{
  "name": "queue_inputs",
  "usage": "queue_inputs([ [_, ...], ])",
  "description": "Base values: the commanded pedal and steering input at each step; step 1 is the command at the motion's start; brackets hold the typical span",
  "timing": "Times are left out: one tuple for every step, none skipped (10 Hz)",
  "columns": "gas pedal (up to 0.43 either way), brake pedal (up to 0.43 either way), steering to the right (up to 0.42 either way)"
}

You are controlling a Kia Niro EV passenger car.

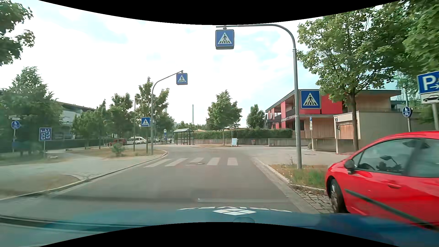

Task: Follow the waypoints while adhering to traffic rules and regulations

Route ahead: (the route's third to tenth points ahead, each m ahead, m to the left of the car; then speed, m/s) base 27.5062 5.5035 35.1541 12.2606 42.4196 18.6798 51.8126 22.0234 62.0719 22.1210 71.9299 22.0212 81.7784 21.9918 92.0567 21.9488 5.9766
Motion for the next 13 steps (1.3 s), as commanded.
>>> queue_inputs([
  [0.118, 0.0, 0.0],
  [0.118, 0.0, 0.001],
  [0.13, 0.0, 0.003],
  [0.13, 0.0, 0.008],
  [0.13, 0.0, 0.013],
  [0.13, 0.0, 0.013],
  [0.13, 0.0, 0.013],
  [0.13, 0.0, 0.013],
  [0.13, 0.0, 0.013],
  [0.15, 0.0, 0.011],
  [0.157, 0.0, 0.011],
  [0.169, 0.0, 0.011],
  [0.169, 0.0, 0.01],
])
